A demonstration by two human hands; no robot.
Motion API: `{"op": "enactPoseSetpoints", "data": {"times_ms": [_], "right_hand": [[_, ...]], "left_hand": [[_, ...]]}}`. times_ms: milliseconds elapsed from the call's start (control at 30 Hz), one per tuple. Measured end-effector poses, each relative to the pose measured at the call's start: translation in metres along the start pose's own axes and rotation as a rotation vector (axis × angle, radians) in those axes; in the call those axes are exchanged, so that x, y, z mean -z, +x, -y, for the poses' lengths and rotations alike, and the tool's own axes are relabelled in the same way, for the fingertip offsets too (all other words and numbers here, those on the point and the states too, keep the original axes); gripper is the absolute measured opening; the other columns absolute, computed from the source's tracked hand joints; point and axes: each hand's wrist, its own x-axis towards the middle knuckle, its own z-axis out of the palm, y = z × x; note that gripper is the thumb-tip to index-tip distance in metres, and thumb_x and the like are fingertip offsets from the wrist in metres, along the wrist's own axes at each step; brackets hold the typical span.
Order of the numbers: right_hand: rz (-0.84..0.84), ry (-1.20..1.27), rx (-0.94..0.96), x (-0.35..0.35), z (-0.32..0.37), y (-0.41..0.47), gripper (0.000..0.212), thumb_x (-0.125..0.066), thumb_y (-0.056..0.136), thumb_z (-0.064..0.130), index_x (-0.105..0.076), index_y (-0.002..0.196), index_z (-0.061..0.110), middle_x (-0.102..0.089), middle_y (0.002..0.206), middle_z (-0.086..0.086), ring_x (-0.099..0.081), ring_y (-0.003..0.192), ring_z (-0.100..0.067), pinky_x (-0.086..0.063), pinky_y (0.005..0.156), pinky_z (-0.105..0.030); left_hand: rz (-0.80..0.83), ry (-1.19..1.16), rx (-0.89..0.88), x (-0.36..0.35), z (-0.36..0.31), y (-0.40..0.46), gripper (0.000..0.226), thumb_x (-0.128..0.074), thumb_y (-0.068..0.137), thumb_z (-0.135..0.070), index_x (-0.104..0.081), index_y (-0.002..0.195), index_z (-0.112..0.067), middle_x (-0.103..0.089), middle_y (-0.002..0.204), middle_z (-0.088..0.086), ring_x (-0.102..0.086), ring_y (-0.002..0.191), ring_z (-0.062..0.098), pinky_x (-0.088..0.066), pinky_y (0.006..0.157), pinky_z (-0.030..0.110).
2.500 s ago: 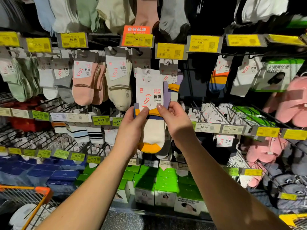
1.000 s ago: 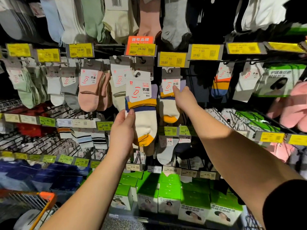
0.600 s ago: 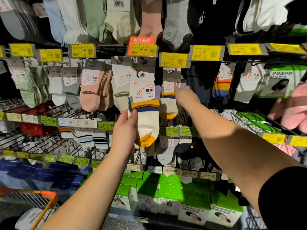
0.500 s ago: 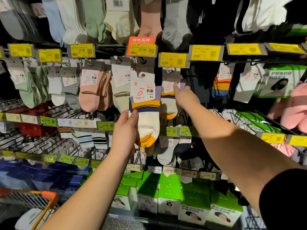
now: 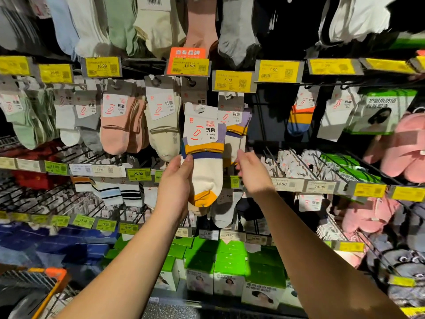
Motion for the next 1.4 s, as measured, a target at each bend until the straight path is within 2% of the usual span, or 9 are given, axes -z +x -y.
{"op": "enactPoseSetpoints", "data": {"times_ms": [167, 300, 367, 533, 700, 867, 1167, 1267, 1400], "right_hand": [[0.106, 0.186, 0.072, -0.001, 0.015, -0.002, 0.033, -0.039, 0.102, 0.056, -0.062, 0.105, 0.032, -0.063, 0.093, 0.01, -0.059, 0.09, -0.009, -0.045, 0.081, -0.03], [0.123, 0.287, 0.121, 0.005, 0.031, 0.004, 0.032, -0.052, 0.099, 0.05, -0.065, 0.115, 0.025, -0.074, 0.112, 0.008, -0.069, 0.107, -0.011, -0.053, 0.099, -0.045], [0.093, 0.287, 0.138, 0.007, 0.035, 0.009, 0.028, -0.054, 0.1, 0.043, -0.064, 0.115, 0.021, -0.074, 0.111, 0.005, -0.07, 0.105, -0.013, -0.053, 0.098, -0.048], [0.028, 0.274, 0.119, 0.011, 0.04, 0.024, 0.036, -0.057, 0.089, 0.053, -0.065, 0.112, 0.026, -0.074, 0.111, 0.006, -0.069, 0.107, -0.016, -0.051, 0.1, -0.053], [-0.045, 0.278, 0.088, 0.016, 0.043, 0.041, 0.028, -0.057, 0.094, 0.046, -0.064, 0.107, 0.023, -0.074, 0.107, 0.004, -0.07, 0.101, -0.018, -0.053, 0.096, -0.053], [-0.052, 0.244, 0.063, 0.018, 0.05, 0.053, 0.025, -0.056, 0.095, 0.041, -0.064, 0.109, 0.022, -0.073, 0.109, 0.001, -0.069, 0.101, -0.021, -0.054, 0.095, -0.053], [-0.039, 0.188, 0.061, 0.017, 0.036, 0.056, 0.025, -0.054, 0.099, 0.039, -0.063, 0.11, 0.019, -0.073, 0.106, 0.0, -0.07, 0.098, -0.02, -0.056, 0.091, -0.051], [-0.042, 0.133, 0.039, 0.017, 0.038, 0.063, 0.027, -0.054, 0.099, 0.039, -0.063, 0.112, 0.018, -0.072, 0.106, -0.001, -0.071, 0.096, -0.02, -0.057, 0.09, -0.05], [-0.068, -0.009, 0.024, 0.018, 0.043, 0.077, 0.029, -0.054, 0.099, 0.039, -0.063, 0.104, 0.012, -0.071, 0.103, -0.004, -0.067, 0.095, -0.025, -0.056, 0.082, -0.041]], "left_hand": [[0.007, -0.045, 0.046, -0.018, 0.004, 0.007, 0.023, -0.048, 0.105, -0.014, -0.061, 0.121, -0.005, -0.076, 0.106, 0.007, -0.073, 0.096, 0.016, -0.057, 0.082, 0.028], [0.058, -0.025, 0.078, -0.03, 0.006, 0.014, 0.027, -0.048, 0.105, -0.018, -0.059, 0.127, -0.006, -0.073, 0.117, 0.011, -0.07, 0.108, 0.022, -0.054, 0.094, 0.036], [0.081, -0.003, 0.087, -0.034, 0.006, 0.018, 0.025, -0.047, 0.106, -0.02, -0.061, 0.124, -0.011, -0.074, 0.115, 0.008, -0.07, 0.107, 0.02, -0.055, 0.092, 0.035], [0.106, 0.12, 0.091, -0.041, 0.002, 0.029, 0.018, -0.049, 0.105, -0.022, -0.066, 0.107, -0.017, -0.076, 0.092, 0.0, -0.073, 0.079, 0.012, -0.053, 0.06, 0.023], [0.076, 0.205, 0.084, -0.046, -0.001, 0.043, 0.019, -0.052, 0.1, -0.015, -0.066, 0.112, -0.018, -0.076, 0.091, -0.005, -0.071, 0.075, 0.006, -0.054, 0.068, 0.028], [0.096, 0.263, 0.098, -0.049, -0.003, 0.048, 0.026, -0.05, 0.098, -0.009, -0.063, 0.119, -0.017, -0.072, 0.093, -0.002, -0.068, 0.071, 0.008, -0.051, 0.058, 0.024], [0.068, 0.306, 0.148, -0.045, 0.011, 0.051, 0.032, -0.056, 0.078, -0.025, -0.068, 0.107, -0.028, -0.076, 0.098, -0.001, -0.07, 0.094, 0.023, -0.055, 0.086, 0.042], [0.068, 0.299, 0.154, -0.048, 0.008, 0.051, 0.033, -0.052, 0.084, -0.011, -0.067, 0.113, -0.018, -0.074, 0.095, 0.007, -0.065, 0.081, 0.024, -0.052, 0.075, 0.039], [0.055, 0.307, 0.21, -0.053, 0.008, 0.06, 0.056, -0.047, 0.064, -0.014, -0.067, 0.117, -0.014, -0.066, 0.078, 0.011, -0.056, 0.062, 0.023, -0.044, 0.06, 0.034]]}}
